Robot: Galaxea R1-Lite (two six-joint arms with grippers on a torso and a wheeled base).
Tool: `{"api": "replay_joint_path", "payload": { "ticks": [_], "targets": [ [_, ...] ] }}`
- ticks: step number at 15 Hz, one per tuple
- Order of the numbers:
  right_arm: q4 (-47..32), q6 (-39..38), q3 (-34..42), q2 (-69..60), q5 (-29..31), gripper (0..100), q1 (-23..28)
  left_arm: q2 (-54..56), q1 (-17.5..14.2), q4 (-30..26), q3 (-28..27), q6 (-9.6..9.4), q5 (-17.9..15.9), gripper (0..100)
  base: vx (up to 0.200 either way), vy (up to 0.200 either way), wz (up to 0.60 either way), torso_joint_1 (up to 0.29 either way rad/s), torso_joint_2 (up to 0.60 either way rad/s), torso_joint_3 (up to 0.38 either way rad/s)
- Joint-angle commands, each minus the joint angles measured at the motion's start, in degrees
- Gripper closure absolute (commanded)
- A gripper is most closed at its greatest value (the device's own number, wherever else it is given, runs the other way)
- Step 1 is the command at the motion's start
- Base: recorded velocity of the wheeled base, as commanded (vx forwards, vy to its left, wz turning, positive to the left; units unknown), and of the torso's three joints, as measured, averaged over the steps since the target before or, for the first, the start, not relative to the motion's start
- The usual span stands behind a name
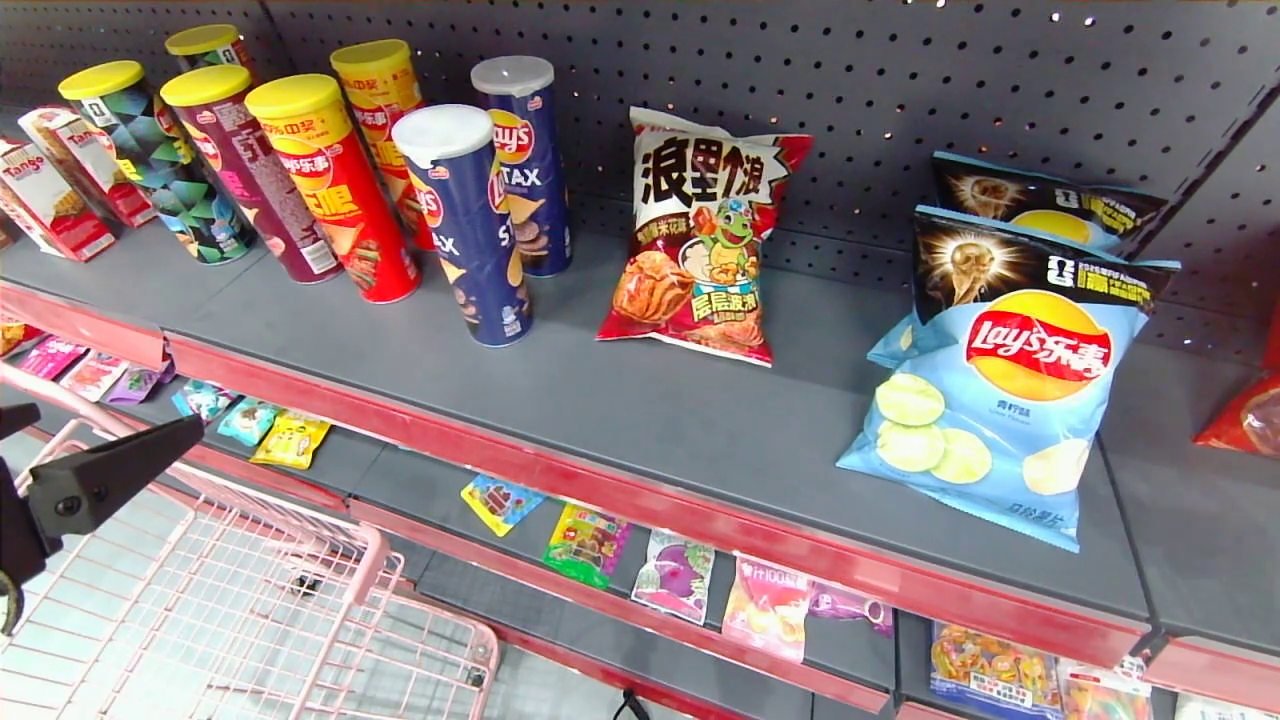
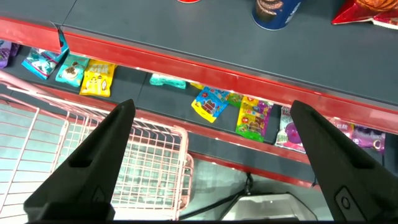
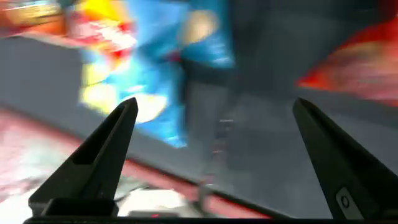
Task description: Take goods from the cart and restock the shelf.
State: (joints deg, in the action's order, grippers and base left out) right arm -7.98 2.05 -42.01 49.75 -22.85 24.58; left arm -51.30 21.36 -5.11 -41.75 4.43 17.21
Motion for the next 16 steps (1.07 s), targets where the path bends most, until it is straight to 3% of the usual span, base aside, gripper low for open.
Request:
{"api": "replay_joint_path", "payload": {
  "ticks": [1, 3, 4, 5, 8, 9, 12, 16],
  "targets": [
    [-0.1, -2.2, -0.9, 2.7, 15.1, 0, -8.8, 0.0, 0.0, 0.0, 0.1, 0.06, 0.0, 0, 0.0, 0.0, 0.0, 0.0, 0.0, 0.0],
    [-2.5, -6.4, -1.7, 2.5, 22.9, 0, -17.5, 0.0, 0.0, 0.0, 0.2, 0.15, 0.0, 0, 0.0, 0.0, 0.0, 0.0, 0.0, 0.0],
    [-2.9, -6.8, -1.9, 2.5, 22.9, 0, -17.9, 0.0, 0.0, 0.0, 0.2, 0.15, -0.1, 0, 0.0, 0.0, 0.0, 0.0, 0.0, 0.0],
    [-11.6, -13.1, -5.2, 2.4, 22.8, 0, -23.4, 0.1, 0.0, 0.0, 0.2, 0.15, -0.1, 0, 0.0, 0.0, 0.0, 0.0, 0.0, 0.0],
    [-17.4, -20.2, -8.1, 2.6, 22.8, 0, -30.6, 0.2, 0.0, 0.0, 0.2, 0.32, -0.1, 0, 0.0, 0.0, 0.0, 0.0, 0.0, 0.0],
    [-18.0, -20.9, -8.0, 2.5, 22.7, 0, -31.3, 0.2, 0.0, 0.0, 0.2, 0.32, -0.3, 0, 0.0, 0.0, 0.0, 0.0, 0.0, 0.0],
    [-20.3, -30.7, -7.4, 2.4, 22.5, 0, -41.9, -0.3, 0.0, 0.1, -0.1, 0.15, -1.4, 0, 0.0, 0.0, 0.0, 0.0, 0.0, 0.0],
    [-17.3, -31.9, -6.1, 6.3, 21.1, 0, -46.3, -1.2, 0.0, 0.1, 0.0, 0.15, -1.6, 0, 0.0, 0.0, 0.0, 0.0, 0.0, 0.0]
  ]
}}
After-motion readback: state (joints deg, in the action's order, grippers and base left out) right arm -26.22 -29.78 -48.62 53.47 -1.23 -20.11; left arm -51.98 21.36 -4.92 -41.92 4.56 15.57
